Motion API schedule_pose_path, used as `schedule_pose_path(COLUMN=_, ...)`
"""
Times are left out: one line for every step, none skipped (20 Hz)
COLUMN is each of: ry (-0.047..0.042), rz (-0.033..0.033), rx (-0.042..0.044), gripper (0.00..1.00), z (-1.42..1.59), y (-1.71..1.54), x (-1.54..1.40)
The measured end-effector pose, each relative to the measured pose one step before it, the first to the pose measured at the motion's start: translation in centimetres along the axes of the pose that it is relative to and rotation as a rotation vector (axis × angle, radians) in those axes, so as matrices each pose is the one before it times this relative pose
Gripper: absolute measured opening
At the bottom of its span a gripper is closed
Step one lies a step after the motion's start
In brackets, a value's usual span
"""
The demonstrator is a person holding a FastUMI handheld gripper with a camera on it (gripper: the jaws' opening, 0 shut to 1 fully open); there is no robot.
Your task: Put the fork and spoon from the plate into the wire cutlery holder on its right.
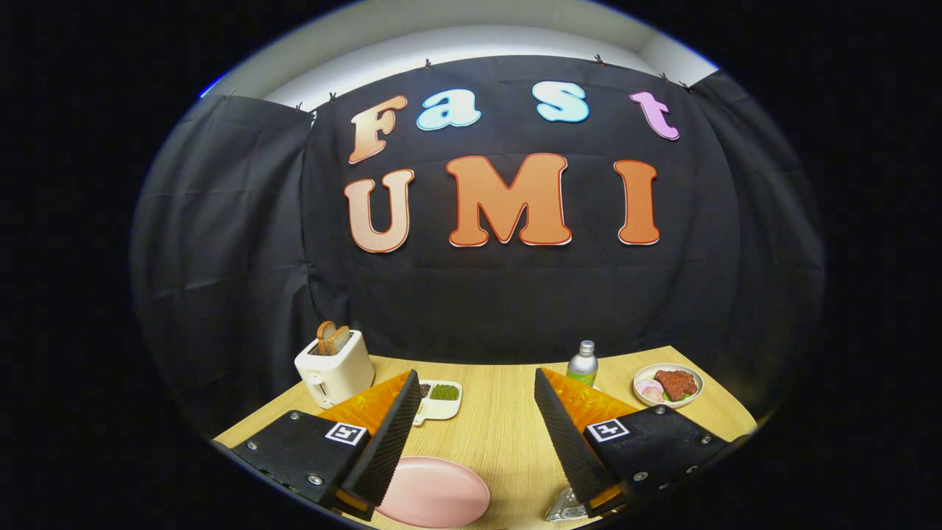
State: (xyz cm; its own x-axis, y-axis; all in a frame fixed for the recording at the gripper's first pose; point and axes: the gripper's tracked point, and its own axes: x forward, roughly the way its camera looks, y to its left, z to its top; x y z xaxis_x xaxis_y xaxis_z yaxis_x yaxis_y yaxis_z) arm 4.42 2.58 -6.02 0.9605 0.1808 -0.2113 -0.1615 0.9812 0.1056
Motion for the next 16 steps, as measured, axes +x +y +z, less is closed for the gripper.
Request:
schedule_pose_path(ry=0.00185, rz=0.00016, rx=-0.00031, gripper=0.93, z=-0.137, y=0.033, x=-0.028)
schedule_pose_path(ry=-0.00041, rz=-0.00105, rx=0.00004, gripper=0.93, z=-0.040, y=-0.017, x=0.001)
schedule_pose_path(ry=-0.00121, rz=0.00392, rx=0.00225, gripper=0.93, z=-0.044, y=0.060, x=0.003)
schedule_pose_path(ry=-0.00087, rz=0.00042, rx=0.00018, gripper=0.93, z=-0.020, y=0.100, x=-0.035)
schedule_pose_path(ry=-0.00293, rz=0.00461, rx=0.00094, gripper=0.93, z=0.044, y=0.140, x=0.029)
schedule_pose_path(ry=-0.00191, rz=0.00073, rx=-0.00052, gripper=0.93, z=0.058, y=0.110, x=0.024)
schedule_pose_path(ry=-0.00391, rz=0.00143, rx=-0.00070, gripper=0.93, z=0.017, y=-0.012, x=-0.012)
schedule_pose_path(ry=-0.00604, rz=-0.00348, rx=-0.00124, gripper=0.93, z=0.178, y=-0.028, x=-0.001)
schedule_pose_path(ry=-0.00812, rz=-0.00039, rx=0.00230, gripper=0.93, z=0.229, y=0.003, x=-0.059)
schedule_pose_path(ry=-0.01106, rz=-0.00337, rx=0.00144, gripper=0.93, z=0.345, y=-0.045, x=-0.076)
schedule_pose_path(ry=-0.01171, rz=0.00011, rx=0.00260, gripper=0.93, z=0.281, y=0.006, x=-0.044)
schedule_pose_path(ry=-0.01083, rz=-0.00529, rx=0.00117, gripper=0.93, z=0.320, y=-0.100, x=-0.028)
schedule_pose_path(ry=-0.00578, rz=-0.00298, rx=0.00279, gripper=0.93, z=0.120, y=-0.153, x=0.009)
schedule_pose_path(ry=-0.00641, rz=-0.00422, rx=0.00303, gripper=0.93, z=0.212, y=-0.091, x=-0.069)
schedule_pose_path(ry=-0.00725, rz=-0.00418, rx=0.00201, gripper=0.93, z=0.253, y=-0.164, x=-0.056)
schedule_pose_path(ry=-0.00724, rz=-0.00769, rx=-0.00035, gripper=0.93, z=0.228, y=-0.179, x=-0.112)
